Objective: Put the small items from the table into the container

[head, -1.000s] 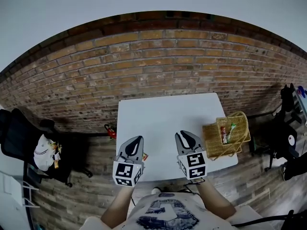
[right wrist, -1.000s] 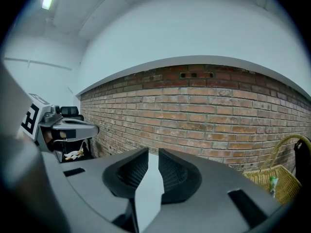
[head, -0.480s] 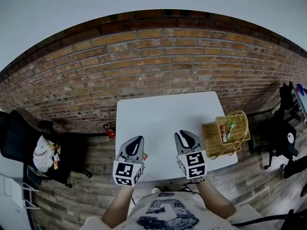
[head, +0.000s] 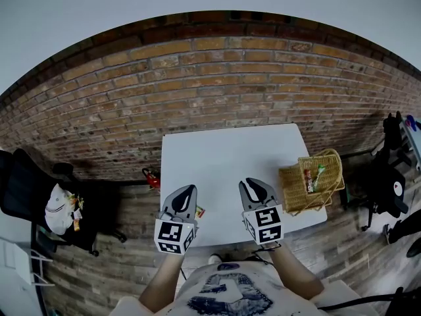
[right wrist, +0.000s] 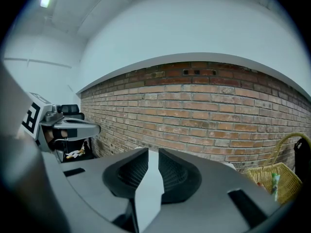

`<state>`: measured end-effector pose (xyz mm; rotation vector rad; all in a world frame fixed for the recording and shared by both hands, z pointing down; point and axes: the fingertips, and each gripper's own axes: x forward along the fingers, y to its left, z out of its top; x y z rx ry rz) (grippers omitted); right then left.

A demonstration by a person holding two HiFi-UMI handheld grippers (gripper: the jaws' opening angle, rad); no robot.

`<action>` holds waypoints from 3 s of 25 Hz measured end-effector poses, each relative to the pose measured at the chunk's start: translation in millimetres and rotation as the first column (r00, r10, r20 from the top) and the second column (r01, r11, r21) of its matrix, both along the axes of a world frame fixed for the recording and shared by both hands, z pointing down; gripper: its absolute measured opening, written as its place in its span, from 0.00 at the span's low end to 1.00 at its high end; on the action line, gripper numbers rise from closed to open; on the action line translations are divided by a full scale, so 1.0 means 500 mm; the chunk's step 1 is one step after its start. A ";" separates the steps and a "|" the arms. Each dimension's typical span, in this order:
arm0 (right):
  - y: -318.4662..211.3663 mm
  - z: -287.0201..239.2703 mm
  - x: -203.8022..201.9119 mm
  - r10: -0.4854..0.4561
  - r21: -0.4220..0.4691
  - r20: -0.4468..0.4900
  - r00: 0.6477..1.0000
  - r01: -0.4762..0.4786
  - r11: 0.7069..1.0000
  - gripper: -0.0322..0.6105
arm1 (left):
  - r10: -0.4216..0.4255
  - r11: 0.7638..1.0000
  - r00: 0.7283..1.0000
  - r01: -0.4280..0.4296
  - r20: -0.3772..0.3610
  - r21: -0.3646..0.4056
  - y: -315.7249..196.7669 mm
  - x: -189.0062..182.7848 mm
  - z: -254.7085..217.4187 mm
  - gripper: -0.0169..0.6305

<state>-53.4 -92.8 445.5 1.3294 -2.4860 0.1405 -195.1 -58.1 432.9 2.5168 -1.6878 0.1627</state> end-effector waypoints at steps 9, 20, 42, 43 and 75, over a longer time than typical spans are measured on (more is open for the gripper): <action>0.049 0.007 -0.059 -0.026 -0.009 -0.011 1.000 0.026 1.000 0.17 | -0.033 0.999 0.999 0.033 -0.015 -0.008 0.056 -0.066 0.013 0.10; 0.086 0.031 -0.138 -0.113 -0.041 -0.041 0.993 0.112 0.993 0.17 | -0.098 0.995 0.995 0.097 -0.032 -0.024 0.102 -0.132 0.035 0.10; 0.085 0.207 -0.283 -0.303 -0.217 -0.109 0.947 0.275 0.937 0.17 | -0.259 0.953 0.966 0.254 -0.012 -0.168 0.147 -0.251 0.190 0.10; 0.086 0.218 -0.288 -0.313 -0.230 -0.110 0.943 0.282 0.931 0.17 | -0.265 0.950 0.964 0.258 -0.013 -0.175 0.147 -0.253 0.197 0.10; 0.086 0.503 -0.388 -0.542 -0.533 -0.191 0.818 0.378 0.757 0.38 | -0.316 0.890 0.949 0.295 -0.003 -0.349 0.074 -0.276 0.354 0.10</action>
